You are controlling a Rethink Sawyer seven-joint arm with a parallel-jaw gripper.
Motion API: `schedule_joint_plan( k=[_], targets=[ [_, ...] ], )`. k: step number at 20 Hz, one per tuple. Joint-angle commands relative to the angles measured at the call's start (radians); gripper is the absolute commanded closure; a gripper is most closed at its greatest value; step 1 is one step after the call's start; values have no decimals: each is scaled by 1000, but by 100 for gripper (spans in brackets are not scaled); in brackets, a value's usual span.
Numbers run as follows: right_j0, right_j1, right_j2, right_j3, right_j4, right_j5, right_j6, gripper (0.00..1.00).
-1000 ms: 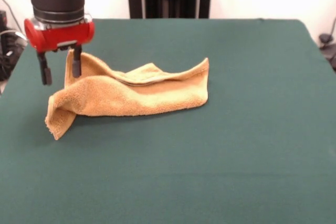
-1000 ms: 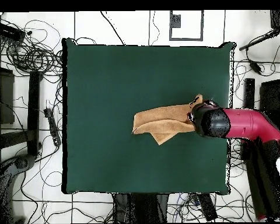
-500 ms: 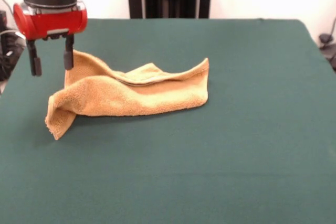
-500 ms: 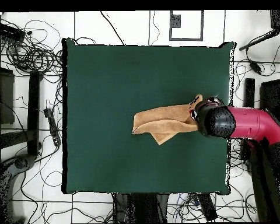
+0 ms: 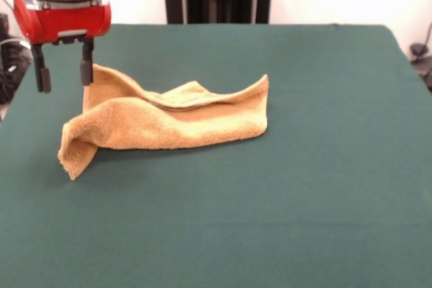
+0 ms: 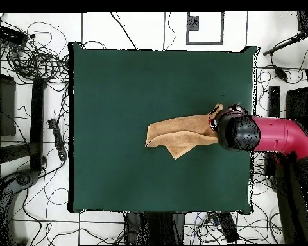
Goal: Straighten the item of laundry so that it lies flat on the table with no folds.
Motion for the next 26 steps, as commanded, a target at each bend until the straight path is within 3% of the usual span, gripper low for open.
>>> schedule_joint_plan(
  k=[1,11,20,26],
  targets=[
    [69,115,5,-5,29,18,109,0],
    [90,296,44,-213,15,43,10,0],
    [82,335,58,-256,24,59,-27,0],
    [94,313,45,-246,32,73,-1,0]
  ],
)
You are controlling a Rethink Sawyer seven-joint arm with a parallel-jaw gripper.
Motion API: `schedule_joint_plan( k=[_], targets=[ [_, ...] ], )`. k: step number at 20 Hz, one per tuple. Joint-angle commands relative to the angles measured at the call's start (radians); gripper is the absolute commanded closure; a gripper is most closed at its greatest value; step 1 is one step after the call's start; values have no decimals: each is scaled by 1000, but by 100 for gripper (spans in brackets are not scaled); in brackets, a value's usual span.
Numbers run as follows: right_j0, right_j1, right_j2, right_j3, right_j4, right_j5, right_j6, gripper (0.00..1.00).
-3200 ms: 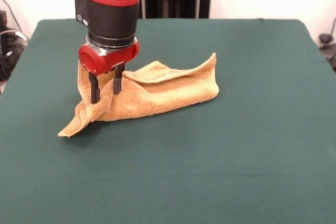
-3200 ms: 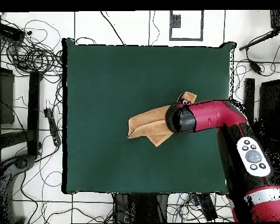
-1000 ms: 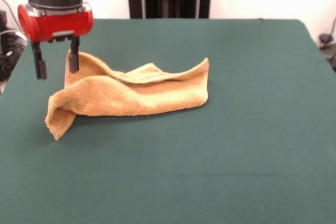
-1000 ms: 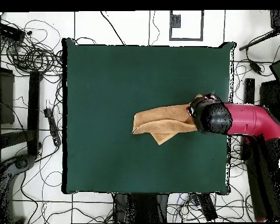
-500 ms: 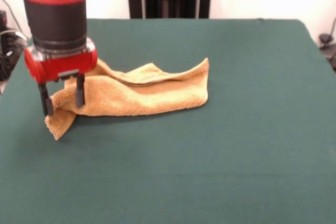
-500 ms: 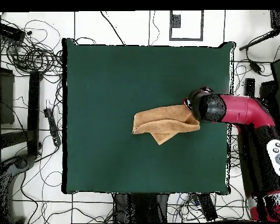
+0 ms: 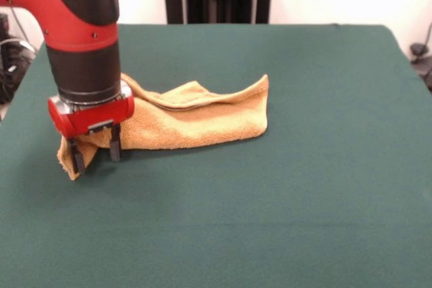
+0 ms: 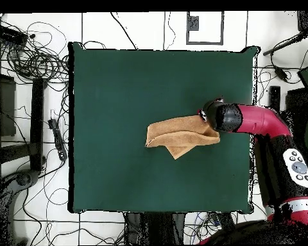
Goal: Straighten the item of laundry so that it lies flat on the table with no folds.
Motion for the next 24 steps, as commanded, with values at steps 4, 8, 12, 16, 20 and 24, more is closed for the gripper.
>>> schedule_joint_plan(
  k=[4,8,12,16,20,24],
  targets=[
    [52,-11,40,11,30,65,7,0],
    [51,-34,42,27,33,68,6,0],
    [44,-149,53,93,74,139,-9,0],
    [39,-242,42,151,109,154,20,0],
    [36,-276,41,174,128,159,18,0],
    [35,-263,42,177,134,124,20,0]
  ],
)
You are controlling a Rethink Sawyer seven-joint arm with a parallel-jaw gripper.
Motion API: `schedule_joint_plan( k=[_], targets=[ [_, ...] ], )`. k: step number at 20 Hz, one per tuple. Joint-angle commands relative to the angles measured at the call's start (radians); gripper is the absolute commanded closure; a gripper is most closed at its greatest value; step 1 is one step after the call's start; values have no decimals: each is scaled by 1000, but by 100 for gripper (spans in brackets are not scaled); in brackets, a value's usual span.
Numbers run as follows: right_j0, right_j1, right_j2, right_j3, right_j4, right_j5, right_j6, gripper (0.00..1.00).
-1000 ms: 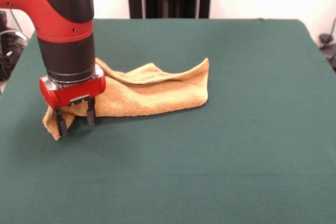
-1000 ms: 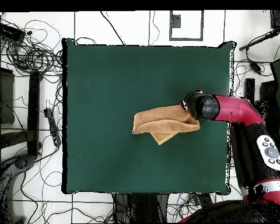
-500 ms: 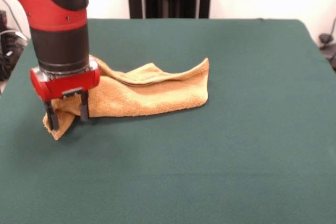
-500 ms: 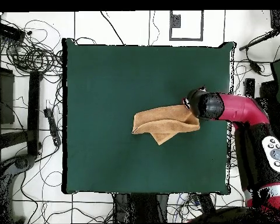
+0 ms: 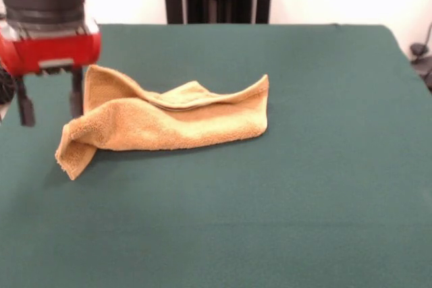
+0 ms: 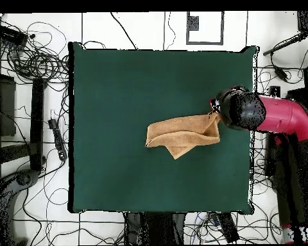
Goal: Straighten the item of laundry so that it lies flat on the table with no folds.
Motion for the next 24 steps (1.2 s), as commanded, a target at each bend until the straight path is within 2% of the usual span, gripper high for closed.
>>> schedule_joint_plan(
  k=[1,17,20,24],
  targets=[
    [35,-35,41,126,47,79,20,0],
    [31,-3,40,109,44,58,5,0],
    [34,26,48,72,39,61,-13,0],
    [61,76,49,-30,39,99,-17,0]
  ],
)
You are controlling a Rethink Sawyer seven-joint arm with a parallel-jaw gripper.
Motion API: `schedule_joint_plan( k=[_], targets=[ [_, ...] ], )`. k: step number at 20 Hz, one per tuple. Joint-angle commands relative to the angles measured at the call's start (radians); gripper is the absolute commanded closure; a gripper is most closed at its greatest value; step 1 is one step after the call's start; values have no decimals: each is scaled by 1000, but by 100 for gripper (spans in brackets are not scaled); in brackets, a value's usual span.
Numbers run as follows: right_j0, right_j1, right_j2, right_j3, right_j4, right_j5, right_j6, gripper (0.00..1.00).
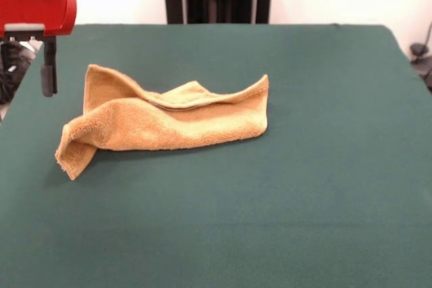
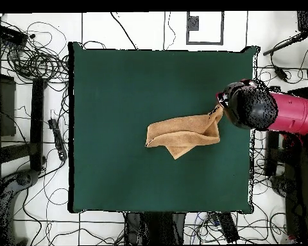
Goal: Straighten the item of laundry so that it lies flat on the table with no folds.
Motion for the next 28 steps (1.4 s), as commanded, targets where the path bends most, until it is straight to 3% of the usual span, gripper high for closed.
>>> schedule_joint_plan(
  k=[1,22,28],
  targets=[
    [65,140,49,-35,14,107,-19,0],
    [69,115,23,5,25,93,31,0],
    [94,140,26,-56,23,123,18,0]
  ],
)
